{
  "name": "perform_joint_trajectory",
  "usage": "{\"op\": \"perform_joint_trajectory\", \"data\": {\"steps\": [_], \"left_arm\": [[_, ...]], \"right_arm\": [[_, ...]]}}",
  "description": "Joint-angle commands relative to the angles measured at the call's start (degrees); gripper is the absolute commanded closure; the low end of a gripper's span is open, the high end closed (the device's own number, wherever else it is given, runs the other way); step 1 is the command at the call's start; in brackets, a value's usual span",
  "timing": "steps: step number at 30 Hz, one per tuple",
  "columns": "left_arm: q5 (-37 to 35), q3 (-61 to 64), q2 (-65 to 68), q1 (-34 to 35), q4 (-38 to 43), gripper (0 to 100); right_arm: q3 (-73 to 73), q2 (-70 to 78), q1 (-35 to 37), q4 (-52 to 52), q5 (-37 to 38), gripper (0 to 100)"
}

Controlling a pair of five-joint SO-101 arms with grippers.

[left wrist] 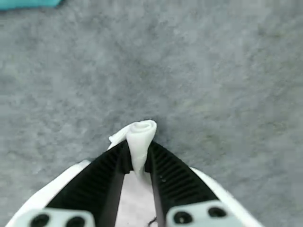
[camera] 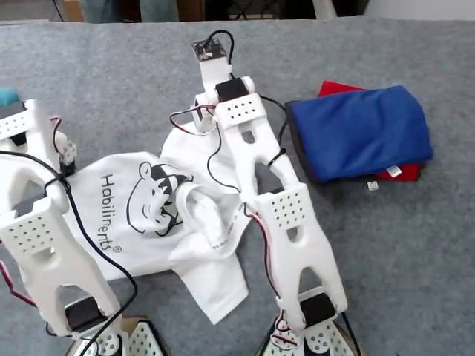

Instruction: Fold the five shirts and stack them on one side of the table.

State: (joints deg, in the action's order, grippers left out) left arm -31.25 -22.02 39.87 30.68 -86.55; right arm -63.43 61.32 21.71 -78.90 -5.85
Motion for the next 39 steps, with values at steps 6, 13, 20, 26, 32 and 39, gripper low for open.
{"op": "perform_joint_trajectory", "data": {"steps": [6,13,20,26,32,39], "left_arm": [[6.3,-3.7,-3.0,-0.9,-12.7,97],[0.1,-11.5,-9.1,-0.8,-5.4,97],[-9.8,-7.9,-9.1,-0.8,15.0,97],[-11.1,-3.3,-9.1,-0.7,22.0,89],[-13.5,-3.4,-9.7,-0.7,19.2,76],[-14.8,-2.8,-9.2,-1.2,7.6,76]], "right_arm": [[-10.4,1.7,-2.9,1.8,-0.7,69.4],[-15.2,8.1,-3.9,4.9,-1.1,69.4],[-22.2,15.2,-3.8,5.5,-1.2,69.4],[-29.7,21.1,-4.0,5.2,-1.1,69.4],[-32.3,22.5,-4.6,5.2,-1.2,69.4],[-32.2,22.5,-5.2,5.4,-1.2,69.4]]}}
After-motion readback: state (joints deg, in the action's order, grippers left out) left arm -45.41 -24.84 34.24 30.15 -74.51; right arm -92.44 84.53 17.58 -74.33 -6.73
